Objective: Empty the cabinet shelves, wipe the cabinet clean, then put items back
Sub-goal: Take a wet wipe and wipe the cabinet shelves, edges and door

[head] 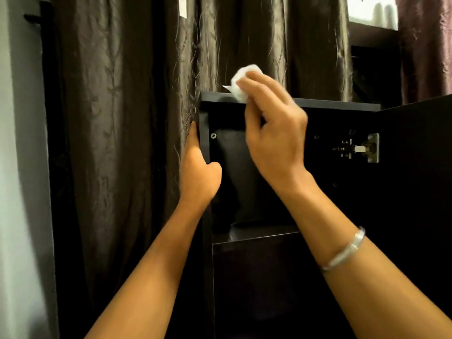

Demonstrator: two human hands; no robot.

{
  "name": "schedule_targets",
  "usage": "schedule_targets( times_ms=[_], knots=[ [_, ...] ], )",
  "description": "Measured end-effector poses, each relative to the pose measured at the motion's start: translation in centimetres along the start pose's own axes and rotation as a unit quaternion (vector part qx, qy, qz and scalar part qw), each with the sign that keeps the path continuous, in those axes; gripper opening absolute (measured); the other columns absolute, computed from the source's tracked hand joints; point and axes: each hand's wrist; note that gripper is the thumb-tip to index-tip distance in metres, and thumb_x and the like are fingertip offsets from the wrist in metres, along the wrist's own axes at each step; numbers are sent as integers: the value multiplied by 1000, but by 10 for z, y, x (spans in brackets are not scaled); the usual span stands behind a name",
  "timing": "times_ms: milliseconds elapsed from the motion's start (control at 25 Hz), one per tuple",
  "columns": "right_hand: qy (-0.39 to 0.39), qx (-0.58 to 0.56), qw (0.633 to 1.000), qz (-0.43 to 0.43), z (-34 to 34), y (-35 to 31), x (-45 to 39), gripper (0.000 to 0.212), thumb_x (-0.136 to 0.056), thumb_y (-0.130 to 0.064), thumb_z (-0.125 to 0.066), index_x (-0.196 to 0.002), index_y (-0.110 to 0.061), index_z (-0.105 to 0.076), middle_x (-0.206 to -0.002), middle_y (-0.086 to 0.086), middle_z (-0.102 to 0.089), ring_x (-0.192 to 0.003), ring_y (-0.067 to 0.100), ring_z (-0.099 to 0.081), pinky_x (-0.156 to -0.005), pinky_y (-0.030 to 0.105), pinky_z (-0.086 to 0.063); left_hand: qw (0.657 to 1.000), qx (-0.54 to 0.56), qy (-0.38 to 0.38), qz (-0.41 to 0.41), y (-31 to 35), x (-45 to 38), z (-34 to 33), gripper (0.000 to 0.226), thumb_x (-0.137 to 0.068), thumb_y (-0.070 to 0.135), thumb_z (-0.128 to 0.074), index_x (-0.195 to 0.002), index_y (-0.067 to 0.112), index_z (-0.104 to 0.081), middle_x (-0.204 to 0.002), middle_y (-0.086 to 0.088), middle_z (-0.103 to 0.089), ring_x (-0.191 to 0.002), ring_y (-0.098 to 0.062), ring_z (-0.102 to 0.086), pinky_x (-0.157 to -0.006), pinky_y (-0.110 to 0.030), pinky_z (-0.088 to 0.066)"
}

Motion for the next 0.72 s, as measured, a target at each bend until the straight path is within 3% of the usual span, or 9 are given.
schedule_targets(
  times_ms=[120, 240, 400, 480, 520, 600, 680, 720],
  knots=[
    [-101, 110, 983, 106, -45, 5, 2, 41, -91, 3, -47, -129, 0, -62, -138, 15, -58, -131, 28, -53, -115, 45, -35, 998, 33, -20, -42, -1, 1, 0, 95, -75, -9, -53, -157, 32, -25, -153, 6, -44, -141, -15, -43, -114, -45, -41],
    [-127, 203, 963, 127, -36, 40, 9, 49, -89, 0, -42, -135, -3, -58, -139, 13, -57, -134, 25, -50, -120, 49, -24, 997, 31, -37, -63, -5, 0, 3, 89, -78, -2, -56, -155, 33, -28, -151, 7, -47, -139, -9, -44, -114, -40, -41],
    [-78, 314, 944, -66, 46, 122, 19, 51, -87, -2, -41, -135, -5, -58, -139, 12, -57, -133, 22, -52, -122, 47, -18, 1000, -23, 8, -11, 1, 1, -1, 95, -75, -8, -51, -154, 38, -25, -138, 1, -57, -119, -17, -58, -97, -27, -51],
    [-74, 334, 929, -140, 58, 131, 21, 54, -85, 0, -39, -137, -3, -55, -141, 14, -55, -136, 26, -48, -123, 45, -17, 1000, -26, 9, -8, 2, 3, -3, 96, -76, -10, -50, -155, 38, -25, -135, 2, -58, -110, -12, -60, -85, -11, -50],
    [-65, 331, 932, -133, 46, 120, 19, 57, -82, 2, -38, -136, 0, -55, -141, 16, -56, -136, 28, -48, -122, 45, -19, 1000, -25, 6, -4, 4, 3, -3, 95, -77, -11, -50, -154, 38, -25, -131, 5, -59, -102, -5, -60, -77, -2, -45],
    [-70, 296, 952, -40, 4, 81, 17, 58, -80, 3, -38, -135, 3, -55, -140, 20, -54, -135, 32, -48, -121, 42, -23, 1000, -19, 6, -9, 8, 5, -1, 88, -80, -9, -52, -153, 36, -30, -119, 12, -60, -87, 5, -56, -68, 5, -37],
    [-92, 229, 967, 61, -37, 43, 17, 54, -84, 6, -43, -137, 5, -53, -142, 23, -52, -136, 33, -47, -120, 43, -26, 999, 4, 4, -48, 8, 8, 2, 82, -81, -6, -54, -150, 35, -36, -119, 22, -60, -99, 14, -56, -81, 3, -37],
    [-99, 203, 970, 92, -47, 33, 15, 52, -85, 7, -48, -137, 5, -52, -142, 23, -52, -136, 32, -47, -119, 43, -28, 998, 19, -5, -59, 8, 9, 3, 82, -80, -7, -53, -149, 35, -37, -125, 23, -59, -110, 13, -55, -92, -5, -41]
  ],
)
Point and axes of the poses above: each hand's wrist, its own x-axis away from the middle knuckle, its own z-axis out of the back of the hand, y = z × x
